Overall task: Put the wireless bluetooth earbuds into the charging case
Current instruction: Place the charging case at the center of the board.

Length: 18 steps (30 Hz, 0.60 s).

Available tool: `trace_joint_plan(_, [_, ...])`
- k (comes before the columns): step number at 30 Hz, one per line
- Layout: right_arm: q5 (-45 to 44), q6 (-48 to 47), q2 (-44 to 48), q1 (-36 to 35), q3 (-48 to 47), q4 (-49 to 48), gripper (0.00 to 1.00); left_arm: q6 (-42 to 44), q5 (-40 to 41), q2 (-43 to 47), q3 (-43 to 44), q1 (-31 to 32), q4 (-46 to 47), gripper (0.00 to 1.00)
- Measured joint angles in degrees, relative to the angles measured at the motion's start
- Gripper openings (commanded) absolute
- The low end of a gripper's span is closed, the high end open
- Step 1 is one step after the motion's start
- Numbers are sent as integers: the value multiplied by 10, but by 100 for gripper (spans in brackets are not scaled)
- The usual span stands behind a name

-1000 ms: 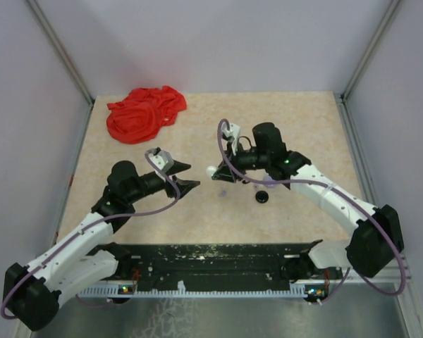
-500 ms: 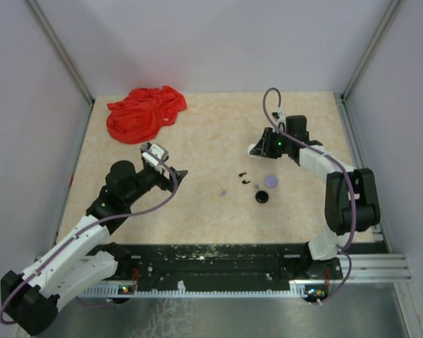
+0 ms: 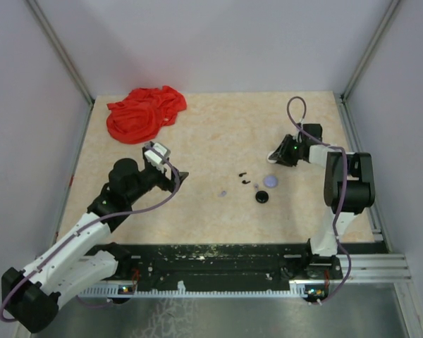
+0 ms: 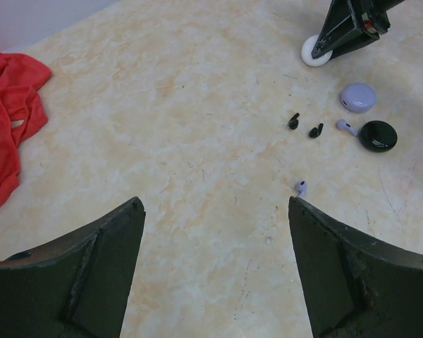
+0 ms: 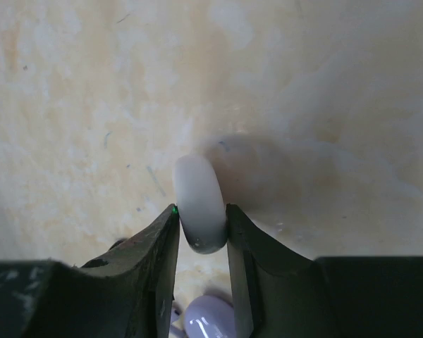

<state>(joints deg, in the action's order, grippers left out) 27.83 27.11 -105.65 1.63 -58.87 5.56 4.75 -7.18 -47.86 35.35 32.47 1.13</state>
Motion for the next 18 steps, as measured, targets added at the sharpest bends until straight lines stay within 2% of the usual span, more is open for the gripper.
trace_joint_plan(7, [-31,1,18,3,1,10,74,0,-7,-3,6,0,-7,88])
trace_joint_plan(14, [-90,-23,92,-3,38,71,77,-3,-12,-3,6,0,-9,88])
trace_joint_plan(18, [-137,-45,141,-39,41,114,77,-6,-13,-3,6,0,-12,89])
